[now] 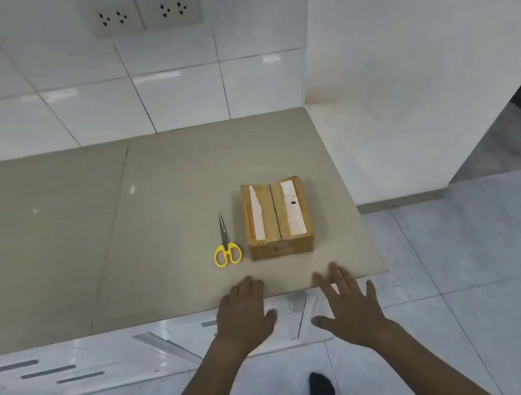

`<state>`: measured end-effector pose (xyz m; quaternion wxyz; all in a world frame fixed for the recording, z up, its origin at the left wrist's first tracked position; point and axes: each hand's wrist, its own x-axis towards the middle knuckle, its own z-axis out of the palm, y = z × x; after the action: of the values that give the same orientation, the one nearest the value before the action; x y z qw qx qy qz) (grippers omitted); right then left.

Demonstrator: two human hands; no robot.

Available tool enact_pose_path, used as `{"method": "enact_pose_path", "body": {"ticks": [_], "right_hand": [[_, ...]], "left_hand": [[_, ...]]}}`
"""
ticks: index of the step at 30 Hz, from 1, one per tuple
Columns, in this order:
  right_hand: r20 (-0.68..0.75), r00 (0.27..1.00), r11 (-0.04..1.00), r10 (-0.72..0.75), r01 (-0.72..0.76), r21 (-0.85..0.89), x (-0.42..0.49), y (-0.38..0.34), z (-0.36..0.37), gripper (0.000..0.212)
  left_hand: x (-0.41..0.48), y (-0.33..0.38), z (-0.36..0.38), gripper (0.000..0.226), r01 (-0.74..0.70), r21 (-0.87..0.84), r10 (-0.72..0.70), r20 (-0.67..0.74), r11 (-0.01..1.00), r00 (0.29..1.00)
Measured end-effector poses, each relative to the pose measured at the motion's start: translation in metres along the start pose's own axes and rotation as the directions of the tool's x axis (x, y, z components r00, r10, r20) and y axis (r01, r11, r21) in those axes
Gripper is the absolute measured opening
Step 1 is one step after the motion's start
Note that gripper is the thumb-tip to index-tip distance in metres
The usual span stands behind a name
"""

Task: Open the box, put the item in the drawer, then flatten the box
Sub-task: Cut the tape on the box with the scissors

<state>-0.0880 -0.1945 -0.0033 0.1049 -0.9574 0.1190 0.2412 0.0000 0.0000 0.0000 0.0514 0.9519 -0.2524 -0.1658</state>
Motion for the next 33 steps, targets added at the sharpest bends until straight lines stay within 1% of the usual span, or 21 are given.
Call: {"method": "enact_pose_path", "body": {"ticks": [1,2,3,4,5,6,7,8,9,11,13,14,16,19,22,26,28,29,31,32,33], "right_hand": [[-0.006,1.000,1.000,-0.009,0.009,-0.023,0.000,-0.001,-0.002,0.085],[-0.036,0.999,0.999,0.003,-0.004,-0.045,0.002,-0.003,-0.006,0.082],[-0.103,0.995,0.999,0.014,-0.018,-0.032,0.004,-0.005,-0.010,0.075],[-0.232,0.973,1.000,0.022,-0.019,0.015,0.005,-0.007,-0.015,0.061],[-0.364,0.931,0.998,0.034,-0.011,0.064,0.009,-0.012,-0.022,0.045],[-0.512,0.858,0.995,0.028,0.023,0.095,0.015,-0.018,-0.029,0.035],[-0.626,0.780,0.991,0.021,0.067,0.117,0.022,-0.023,-0.039,0.031],[-0.698,0.716,0.981,-0.006,0.138,0.134,0.032,-0.027,-0.048,0.033],[-0.710,0.704,0.966,-0.029,0.203,0.162,0.040,-0.032,-0.058,0.037],[-0.679,0.725,0.952,-0.114,0.275,0.133,0.062,-0.035,-0.069,0.051],[-0.597,0.773,0.956,-0.215,0.292,0.033,0.083,-0.031,-0.072,0.062],[-0.545,0.804,0.955,-0.237,0.296,0.021,0.091,-0.028,-0.071,0.065],[-0.487,0.841,0.957,-0.236,0.289,0.034,0.101,-0.018,-0.068,0.067],[-0.491,0.838,0.959,-0.238,0.284,0.020,0.106,-0.003,-0.066,0.061],[-0.483,0.831,0.946,-0.275,0.323,0.016,0.111,0.009,-0.068,0.059],[-0.457,0.842,0.939,-0.286,0.341,0.042,0.116,0.018,-0.071,0.062],[-0.446,0.851,0.940,-0.278,0.336,0.056,0.118,0.018,-0.071,0.063],[-0.443,0.853,0.941,-0.276,0.333,0.056,0.119,0.018,-0.071,0.063],[-0.439,0.857,0.941,-0.269,0.330,0.069,0.121,0.018,-0.073,0.063],[-0.434,0.860,0.940,-0.268,0.331,0.077,0.121,0.018,-0.074,0.062],[-0.427,0.864,0.940,-0.267,0.331,0.082,0.122,0.017,-0.075,0.062]], "left_hand": [[0.005,-0.004,-0.002,0.049,0.017,-0.008,-0.018,-0.144,1.000,0.989],[0.011,-0.008,-0.002,0.042,0.066,-0.032,-0.072,-0.232,0.997,0.970],[0.019,-0.013,-0.001,0.039,0.119,-0.033,-0.124,-0.273,0.992,0.954],[0.026,-0.015,-0.006,0.041,0.172,-0.038,-0.175,-0.294,0.984,0.940],[0.036,-0.018,-0.007,0.048,0.225,-0.066,-0.234,-0.296,0.972,0.926],[0.045,-0.018,-0.011,0.056,0.272,-0.074,-0.282,-0.259,0.960,0.924],[0.054,-0.017,-0.014,0.064,0.315,-0.067,-0.322,-0.229,0.947,0.919],[0.063,-0.016,-0.015,0.067,0.335,-0.041,-0.336,-0.190,0.941,0.922],[0.070,-0.016,-0.016,0.067,0.335,-0.022,-0.334,-0.167,0.942,0.928],[0.080,-0.011,-0.013,0.057,0.347,0.024,-0.338,-0.165,0.938,0.926],[0.086,-0.004,-0.011,0.036,0.365,0.065,-0.340,-0.248,0.929,0.907],[0.087,-0.001,-0.010,0.026,0.363,0.078,-0.333,-0.258,0.929,0.907],[0.089,0.004,-0.009,0.019,0.375,0.111,-0.340,-0.246,0.920,0.908],[0.088,0.006,-0.004,0.020,0.380,0.147,-0.331,-0.276,0.913,0.902],[0.088,0.006,-0.002,0.023,0.367,0.086,-0.317,-0.347,0.926,0.883],[0.086,0.001,-0.008,0.033,0.346,0.029,-0.318,-0.326,0.938,0.890],[0.086,-0.007,-0.014,0.031,0.303,-0.069,-0.308,-0.334,0.951,0.891],[0.086,-0.010,-0.016,0.031,0.279,-0.167,-0.322,-0.358,0.946,0.876],[0.081,-0.013,-0.025,0.037,0.184,-0.349,-0.326,-0.407,0.919,0.853],[0.075,-0.013,-0.029,0.040,0.092,-0.380,-0.277,-0.467,0.920,0.840],[0.068,-0.012,-0.033,0.043,-0.013,-0.359,-0.189,-0.523,0.933,0.831]]}}
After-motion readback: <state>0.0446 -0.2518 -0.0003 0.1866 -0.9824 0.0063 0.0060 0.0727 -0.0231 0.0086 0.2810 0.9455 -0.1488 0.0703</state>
